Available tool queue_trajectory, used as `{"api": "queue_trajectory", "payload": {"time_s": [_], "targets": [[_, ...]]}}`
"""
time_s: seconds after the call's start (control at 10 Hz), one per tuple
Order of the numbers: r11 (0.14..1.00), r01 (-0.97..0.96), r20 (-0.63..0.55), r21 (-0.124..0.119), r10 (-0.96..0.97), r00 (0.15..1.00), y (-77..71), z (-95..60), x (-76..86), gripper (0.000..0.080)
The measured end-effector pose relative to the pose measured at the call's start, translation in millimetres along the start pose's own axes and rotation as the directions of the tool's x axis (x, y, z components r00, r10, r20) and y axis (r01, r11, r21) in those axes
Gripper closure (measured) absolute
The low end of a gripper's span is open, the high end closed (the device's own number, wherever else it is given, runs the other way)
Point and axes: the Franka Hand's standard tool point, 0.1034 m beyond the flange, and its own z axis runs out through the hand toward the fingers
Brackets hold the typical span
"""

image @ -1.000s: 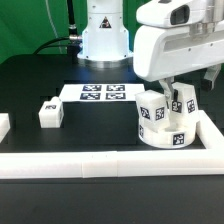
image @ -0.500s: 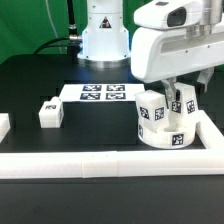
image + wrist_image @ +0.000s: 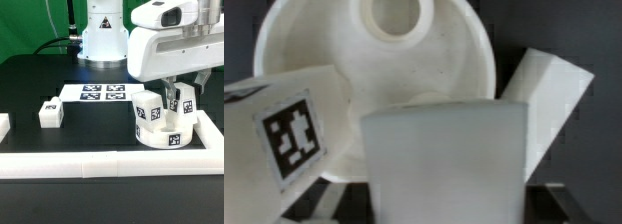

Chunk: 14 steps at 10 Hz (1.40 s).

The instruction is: Assemble stool

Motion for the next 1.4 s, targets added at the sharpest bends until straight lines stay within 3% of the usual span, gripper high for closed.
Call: {"api": "queue_trajectory", "payload": {"time_s": [0.3, 0.5, 0.6, 1.2, 1.4], "targets": [[0.945, -0.328, 0.006, 0.002, 0.328, 0.945, -4.7, 1.2, -4.1, 0.0462], [0.816, -0.578, 0.008, 0.029, 0.578, 0.816, -7.4, 1.5, -4.3, 0.0461], [0.753, -0.658, 0.011, 0.03, 0.658, 0.753, -9.5, 1.4, -3.8, 0.0461], [0.471, -0.882, 0.025, 0.03, 0.881, 0.472, -12.0, 1.4, -3.1, 0.0461], [0.307, -0.951, 0.038, 0.037, 0.951, 0.308, -11.4, 1.6, -2.9, 0.0461]]}}
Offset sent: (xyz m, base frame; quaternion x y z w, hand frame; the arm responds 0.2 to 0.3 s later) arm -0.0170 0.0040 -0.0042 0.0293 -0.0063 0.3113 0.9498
